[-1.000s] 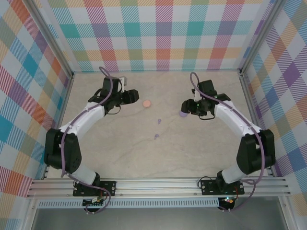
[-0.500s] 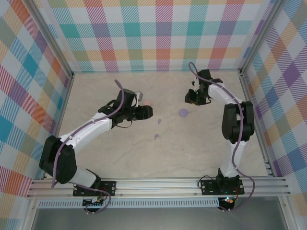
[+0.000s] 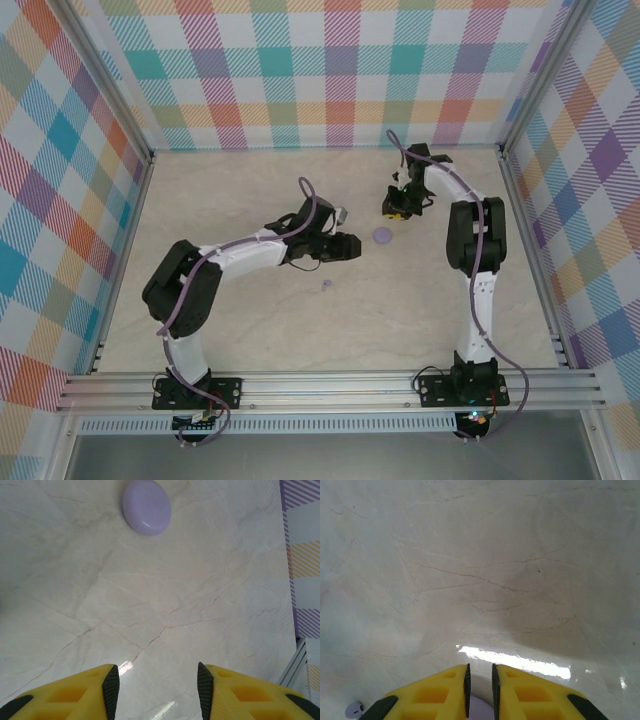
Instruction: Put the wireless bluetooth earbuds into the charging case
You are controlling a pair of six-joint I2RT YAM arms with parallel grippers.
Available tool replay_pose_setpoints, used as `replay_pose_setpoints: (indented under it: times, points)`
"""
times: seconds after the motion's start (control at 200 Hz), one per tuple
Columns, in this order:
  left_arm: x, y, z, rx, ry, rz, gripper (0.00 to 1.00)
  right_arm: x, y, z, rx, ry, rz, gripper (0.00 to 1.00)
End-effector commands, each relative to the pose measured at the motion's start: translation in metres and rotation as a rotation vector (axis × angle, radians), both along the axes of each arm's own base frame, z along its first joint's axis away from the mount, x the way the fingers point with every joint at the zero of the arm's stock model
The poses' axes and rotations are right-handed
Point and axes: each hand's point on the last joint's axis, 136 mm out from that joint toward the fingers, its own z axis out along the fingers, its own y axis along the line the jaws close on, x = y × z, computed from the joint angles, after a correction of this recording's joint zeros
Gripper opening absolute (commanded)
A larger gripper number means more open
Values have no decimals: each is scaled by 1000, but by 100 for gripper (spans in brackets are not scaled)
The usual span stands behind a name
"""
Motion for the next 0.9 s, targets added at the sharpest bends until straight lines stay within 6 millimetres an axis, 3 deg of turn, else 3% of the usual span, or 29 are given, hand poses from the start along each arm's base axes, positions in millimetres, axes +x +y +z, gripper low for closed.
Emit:
replay_pose_setpoints:
  times: [0.0,0.395,0.725,0.895]
  points:
    - [1,-29,10,-76,1,-32,46,-7,2,-1,15,50,29,21]
    - [15,-58,-31,-75,100,-17,39,-23,-3,-18,-10,135,39,21]
    - [22,-69,-60,-49,154,-17,26,-33,-5,-16,-19,141,41,21]
    - [26,-72,-71,-23,176,-6,25,-42,-8,-14,-26,148,43,21]
